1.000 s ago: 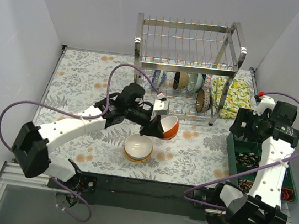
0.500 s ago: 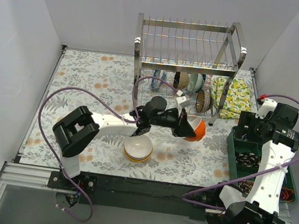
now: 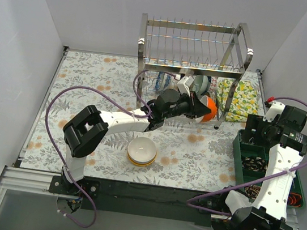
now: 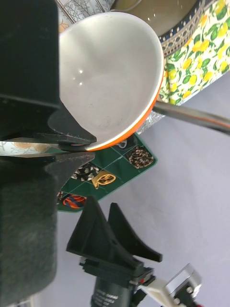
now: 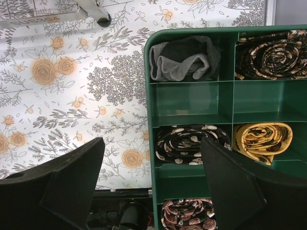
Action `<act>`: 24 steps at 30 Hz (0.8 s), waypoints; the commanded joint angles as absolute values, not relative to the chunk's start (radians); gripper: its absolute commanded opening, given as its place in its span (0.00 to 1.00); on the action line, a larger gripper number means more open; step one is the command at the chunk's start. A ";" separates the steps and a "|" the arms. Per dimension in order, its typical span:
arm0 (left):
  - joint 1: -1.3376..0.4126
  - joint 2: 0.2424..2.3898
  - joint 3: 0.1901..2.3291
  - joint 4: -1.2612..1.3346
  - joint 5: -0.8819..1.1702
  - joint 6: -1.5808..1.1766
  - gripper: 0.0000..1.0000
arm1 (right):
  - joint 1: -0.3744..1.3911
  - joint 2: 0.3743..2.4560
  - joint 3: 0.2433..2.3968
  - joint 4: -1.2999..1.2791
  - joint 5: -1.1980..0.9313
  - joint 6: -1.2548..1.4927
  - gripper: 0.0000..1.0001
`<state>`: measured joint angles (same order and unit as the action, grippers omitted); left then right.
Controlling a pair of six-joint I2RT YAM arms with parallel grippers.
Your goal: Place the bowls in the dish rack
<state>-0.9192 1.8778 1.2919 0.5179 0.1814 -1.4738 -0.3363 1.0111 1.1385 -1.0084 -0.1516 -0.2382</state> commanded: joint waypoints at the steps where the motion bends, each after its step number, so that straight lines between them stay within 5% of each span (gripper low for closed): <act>1: -0.916 1.879 1.313 0.544 0.094 -1.520 0.00 | -0.337 1.008 1.189 -1.022 -0.140 -0.227 0.89; 24: -0.759 2.083 1.325 0.793 0.397 -1.526 0.00 | -0.339 1.014 1.196 -1.026 -0.114 -0.216 0.89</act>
<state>-0.7609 2.0773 1.2701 0.7284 0.3107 -1.5009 -0.3363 1.0134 1.1511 -1.0229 -0.1253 -0.2310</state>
